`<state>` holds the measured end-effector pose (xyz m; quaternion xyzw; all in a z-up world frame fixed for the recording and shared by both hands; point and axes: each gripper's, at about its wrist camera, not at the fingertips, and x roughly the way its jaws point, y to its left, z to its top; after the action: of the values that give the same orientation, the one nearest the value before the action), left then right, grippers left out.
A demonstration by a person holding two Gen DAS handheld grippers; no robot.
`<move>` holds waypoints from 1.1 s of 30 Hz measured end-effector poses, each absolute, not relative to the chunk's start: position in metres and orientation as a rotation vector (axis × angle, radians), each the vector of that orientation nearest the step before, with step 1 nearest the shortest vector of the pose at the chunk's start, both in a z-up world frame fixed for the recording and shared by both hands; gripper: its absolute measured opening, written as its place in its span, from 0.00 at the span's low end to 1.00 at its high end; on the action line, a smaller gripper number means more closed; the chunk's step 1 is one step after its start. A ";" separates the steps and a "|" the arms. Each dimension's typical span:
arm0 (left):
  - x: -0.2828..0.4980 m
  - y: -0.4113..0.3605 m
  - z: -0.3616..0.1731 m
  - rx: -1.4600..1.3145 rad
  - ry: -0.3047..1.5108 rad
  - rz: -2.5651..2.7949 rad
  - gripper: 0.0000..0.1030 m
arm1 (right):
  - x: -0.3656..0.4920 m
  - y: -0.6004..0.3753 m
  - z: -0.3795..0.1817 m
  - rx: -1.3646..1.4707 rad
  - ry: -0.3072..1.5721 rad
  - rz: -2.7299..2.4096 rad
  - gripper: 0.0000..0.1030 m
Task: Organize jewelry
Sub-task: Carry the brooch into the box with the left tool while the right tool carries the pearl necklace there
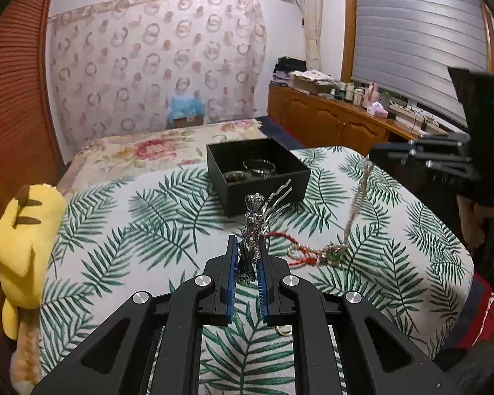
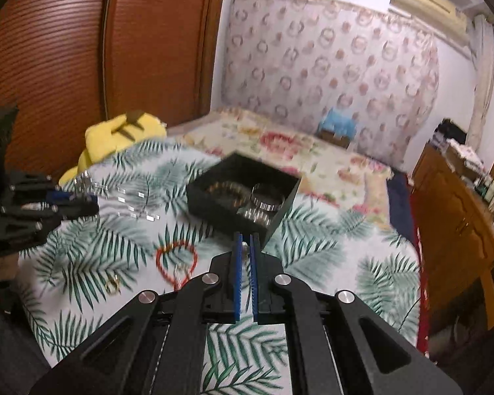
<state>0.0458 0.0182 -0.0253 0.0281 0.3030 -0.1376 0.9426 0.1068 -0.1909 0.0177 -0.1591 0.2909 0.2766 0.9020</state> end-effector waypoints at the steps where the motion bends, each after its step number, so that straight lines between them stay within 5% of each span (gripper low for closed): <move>1: 0.047 0.019 -0.023 0.059 0.613 -0.281 0.09 | 0.108 -0.191 0.026 -0.327 0.583 0.570 0.05; 33: 0.109 0.010 0.002 0.069 0.571 -0.282 0.09 | 0.150 -0.173 0.133 -0.333 0.360 0.528 0.05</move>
<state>0.1087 0.0100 0.0017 0.0342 0.2807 -0.1387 0.9491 0.1499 -0.1728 0.1327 -0.1629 0.1761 0.2583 0.9358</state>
